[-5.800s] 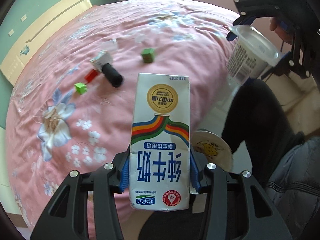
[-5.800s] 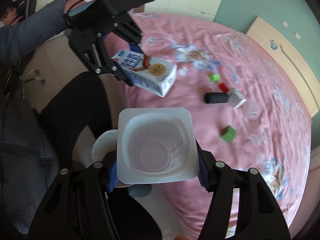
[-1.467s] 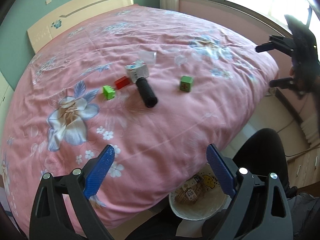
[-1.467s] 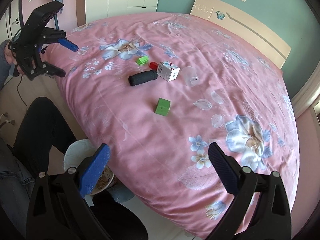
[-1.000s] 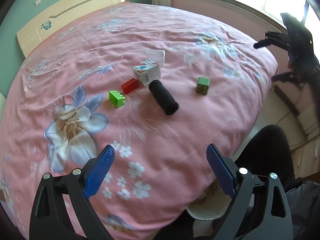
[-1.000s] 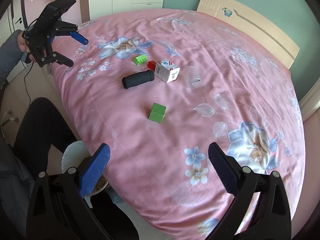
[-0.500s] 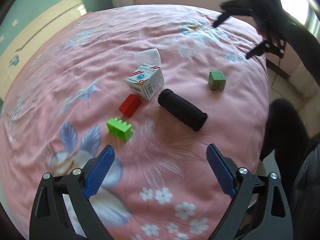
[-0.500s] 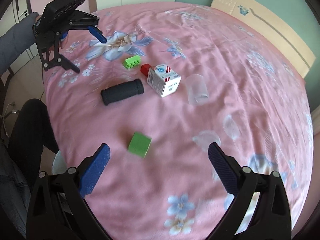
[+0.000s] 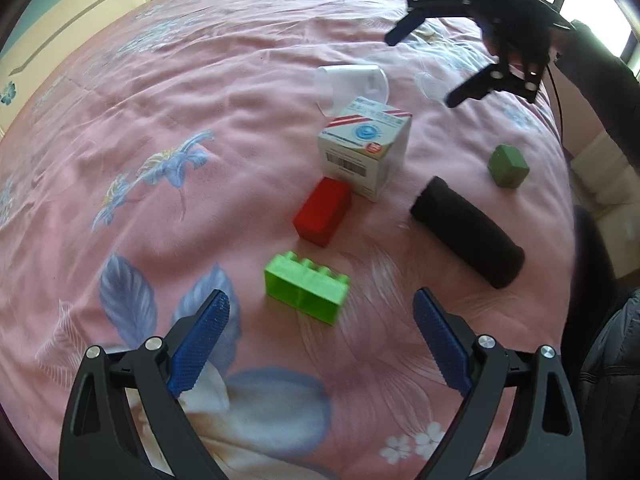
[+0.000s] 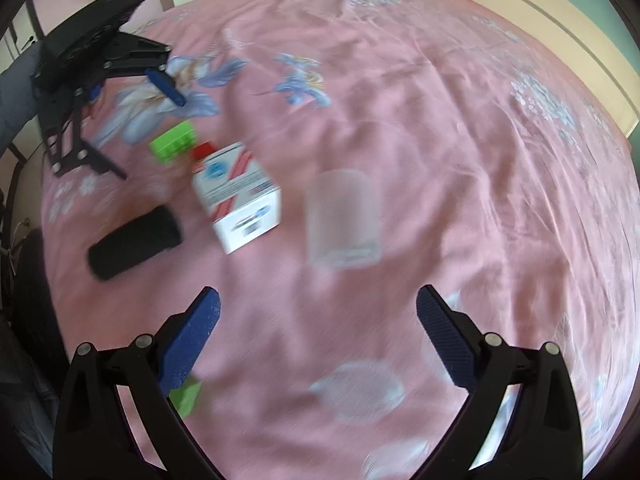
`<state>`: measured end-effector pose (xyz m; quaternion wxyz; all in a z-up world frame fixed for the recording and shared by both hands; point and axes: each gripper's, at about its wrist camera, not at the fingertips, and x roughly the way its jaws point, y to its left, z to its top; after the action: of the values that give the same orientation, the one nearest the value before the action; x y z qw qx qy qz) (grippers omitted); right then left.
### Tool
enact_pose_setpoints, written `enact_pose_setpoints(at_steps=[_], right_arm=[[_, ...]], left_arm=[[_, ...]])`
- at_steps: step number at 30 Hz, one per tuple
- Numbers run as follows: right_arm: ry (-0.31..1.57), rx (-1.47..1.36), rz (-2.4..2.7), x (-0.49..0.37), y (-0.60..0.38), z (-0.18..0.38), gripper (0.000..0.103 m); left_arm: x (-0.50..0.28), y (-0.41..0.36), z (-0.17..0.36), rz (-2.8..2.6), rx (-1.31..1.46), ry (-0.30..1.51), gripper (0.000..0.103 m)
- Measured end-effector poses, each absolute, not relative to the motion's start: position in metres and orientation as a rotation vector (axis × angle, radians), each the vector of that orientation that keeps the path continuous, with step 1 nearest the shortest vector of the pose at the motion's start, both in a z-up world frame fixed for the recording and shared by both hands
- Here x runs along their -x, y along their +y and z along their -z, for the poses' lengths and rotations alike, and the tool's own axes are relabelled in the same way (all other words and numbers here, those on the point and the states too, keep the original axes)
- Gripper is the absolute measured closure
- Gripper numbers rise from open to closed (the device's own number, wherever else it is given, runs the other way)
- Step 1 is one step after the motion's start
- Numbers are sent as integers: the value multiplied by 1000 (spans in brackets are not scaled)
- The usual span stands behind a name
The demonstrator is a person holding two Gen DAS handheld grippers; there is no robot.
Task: Collect trash
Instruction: 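Move both tools back over the bed toward the green brick and clear cup, then grasp the green toy brick with the left tool while the right tool grasps the clear cup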
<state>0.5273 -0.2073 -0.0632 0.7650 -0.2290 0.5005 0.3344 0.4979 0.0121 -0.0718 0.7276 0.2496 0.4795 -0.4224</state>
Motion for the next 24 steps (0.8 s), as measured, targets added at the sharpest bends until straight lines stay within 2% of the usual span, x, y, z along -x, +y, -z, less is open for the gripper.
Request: enact_pose_setpoints(at_steps=[14,16,18,20,22,24], right_arm=[[1124,503,-770,-576,-184,91,7],[1131,506,-770,-578,-182,94,10],[1139,519,-774,-579,-180,98,22],[1146,528,-767,-580,-179,101,26],[1147,526,-765,-582,-179,101,28],[1149,517,-770,-583,-179,101,35]], left_arm=[[-510,-5,86,982,-624,1086,9],[-511,-7,92,969,-636,1094,9],[-510,-9,95,971,-638,1098,12],[-509,-10,95,978,-637,1095,24],[-509,-10,95,974,-635,1096,27],[-509,-10,95,972,-637,1097,32]])
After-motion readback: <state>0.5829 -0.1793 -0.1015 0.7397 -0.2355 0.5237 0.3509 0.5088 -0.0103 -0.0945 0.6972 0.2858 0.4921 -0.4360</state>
